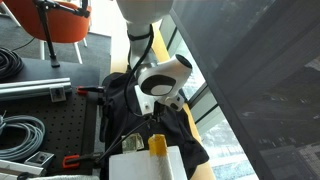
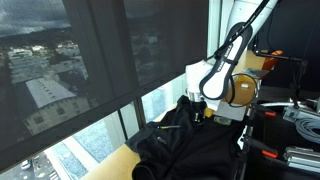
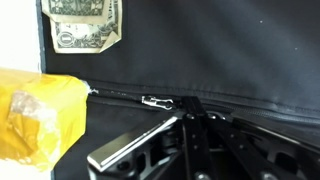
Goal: Zip closed the black jersey
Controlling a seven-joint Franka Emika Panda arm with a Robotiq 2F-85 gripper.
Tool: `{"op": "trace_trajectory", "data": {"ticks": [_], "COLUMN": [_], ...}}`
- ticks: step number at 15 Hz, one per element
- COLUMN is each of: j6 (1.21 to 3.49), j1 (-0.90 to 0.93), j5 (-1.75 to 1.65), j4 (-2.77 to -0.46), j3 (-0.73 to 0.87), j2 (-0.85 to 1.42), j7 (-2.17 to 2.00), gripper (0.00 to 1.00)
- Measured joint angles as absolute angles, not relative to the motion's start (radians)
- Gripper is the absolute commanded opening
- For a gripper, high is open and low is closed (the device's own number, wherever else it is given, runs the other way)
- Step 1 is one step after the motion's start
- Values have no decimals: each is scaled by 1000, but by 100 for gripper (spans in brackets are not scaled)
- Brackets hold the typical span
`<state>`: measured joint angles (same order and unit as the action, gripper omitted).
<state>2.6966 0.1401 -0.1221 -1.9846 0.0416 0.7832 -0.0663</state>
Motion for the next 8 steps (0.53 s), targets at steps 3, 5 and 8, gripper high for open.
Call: {"op": "trace_trajectory", "data": {"ticks": [3, 5, 8], "j6": [2697, 2697, 2697], "j1": [140, 140, 144], "j5": [-122, -122, -124], "j4": [-1985, -1985, -1985], "j3": [42, 42, 42], "j2": [783, 783, 781], "j7": [-63, -59, -55], "gripper": [0, 0, 0]}}
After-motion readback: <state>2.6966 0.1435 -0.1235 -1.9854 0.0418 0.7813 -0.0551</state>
